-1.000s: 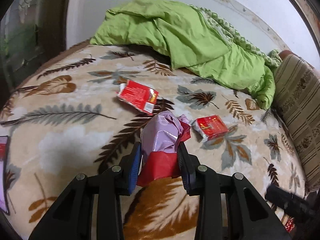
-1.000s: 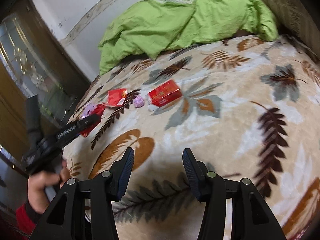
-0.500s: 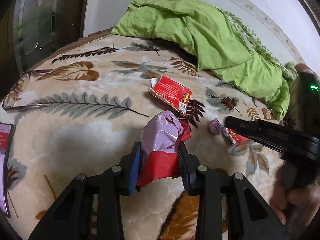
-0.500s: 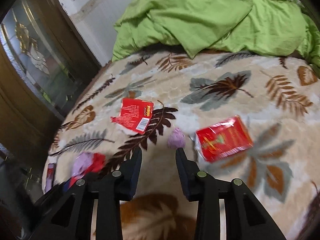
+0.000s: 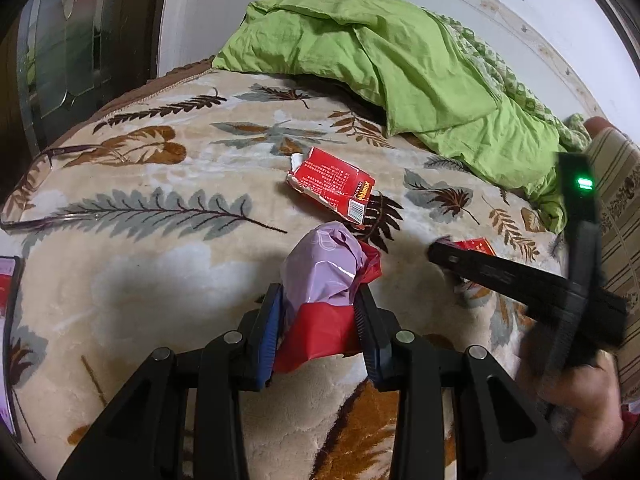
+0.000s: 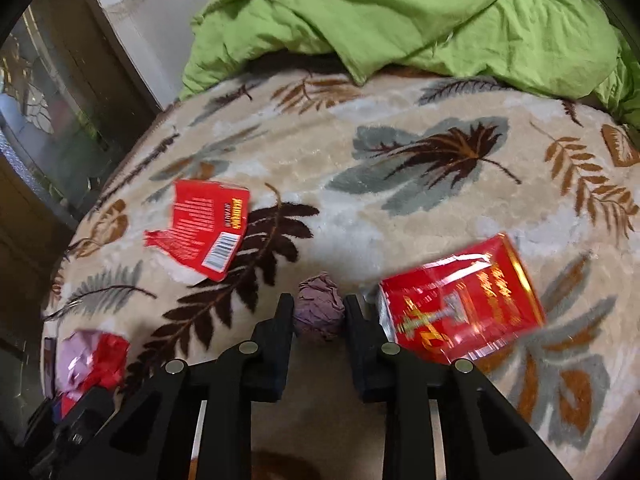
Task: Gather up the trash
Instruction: 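Grasp the purple paper ball with the right tool while the left tool holds the wrapper, then carry the wrapper and paper ball to the red wastebasket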
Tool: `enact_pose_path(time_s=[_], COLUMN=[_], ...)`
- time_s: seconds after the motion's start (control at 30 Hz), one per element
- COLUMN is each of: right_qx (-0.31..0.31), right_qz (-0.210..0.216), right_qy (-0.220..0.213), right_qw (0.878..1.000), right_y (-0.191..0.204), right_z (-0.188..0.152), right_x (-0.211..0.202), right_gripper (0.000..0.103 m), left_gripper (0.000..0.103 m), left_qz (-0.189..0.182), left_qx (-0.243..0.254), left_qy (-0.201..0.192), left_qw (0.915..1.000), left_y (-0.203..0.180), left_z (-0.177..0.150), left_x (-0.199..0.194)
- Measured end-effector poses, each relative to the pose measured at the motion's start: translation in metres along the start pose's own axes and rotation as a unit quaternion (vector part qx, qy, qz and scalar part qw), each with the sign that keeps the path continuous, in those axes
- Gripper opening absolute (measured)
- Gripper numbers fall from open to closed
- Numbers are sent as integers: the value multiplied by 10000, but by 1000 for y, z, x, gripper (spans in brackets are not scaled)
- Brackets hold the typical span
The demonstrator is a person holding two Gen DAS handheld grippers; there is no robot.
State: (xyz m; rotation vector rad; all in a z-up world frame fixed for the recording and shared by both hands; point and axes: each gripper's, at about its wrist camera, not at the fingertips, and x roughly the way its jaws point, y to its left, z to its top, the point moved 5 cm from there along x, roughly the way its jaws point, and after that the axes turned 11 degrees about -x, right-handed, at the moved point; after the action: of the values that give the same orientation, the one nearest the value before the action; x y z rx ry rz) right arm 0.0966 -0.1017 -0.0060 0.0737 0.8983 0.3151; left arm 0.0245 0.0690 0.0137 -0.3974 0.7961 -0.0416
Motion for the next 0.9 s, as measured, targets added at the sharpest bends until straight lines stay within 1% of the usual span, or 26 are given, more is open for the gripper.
enact_pose_path(time_s=[0.17,0.3,0.5,0.6,0.73,0.83,0.9], right_qx=[79,138,241,222,363,530,643], right_qz=[132,140,155,111,116,107,111], right_qy=[-310,-528,-759,-854,-922,-989,-1019], right_qw=[9994,9984,9967,9960,9950,9936,9926], right_y=[2,2,3,2,-4,-11,-15], right_z=[-22,-47,-73,-85,-103,-119,-128], right_x=[-50,-91,-136,-158,-182,-203,-216], right_gripper=[26,26,26,26,26,26,26], left_gripper=[34,34,34,34,34,34,34], left_qz=[85,114,82,11,-125,-292,-488], left_qx=[253,495,803,972,1242,1395,1488], left_qy=[-122,-228,-441,-509,-518,-490,-464], left_qw=[9996,9984,9958,9940,9908,9886,9866], left_y=[-9,-19,-37,-50,-66,-79,-92], left_z=[-5,-11,-20,-29,-45,-57,-65], left_x=[-5,-13,-33,-44,-59,-72,-84])
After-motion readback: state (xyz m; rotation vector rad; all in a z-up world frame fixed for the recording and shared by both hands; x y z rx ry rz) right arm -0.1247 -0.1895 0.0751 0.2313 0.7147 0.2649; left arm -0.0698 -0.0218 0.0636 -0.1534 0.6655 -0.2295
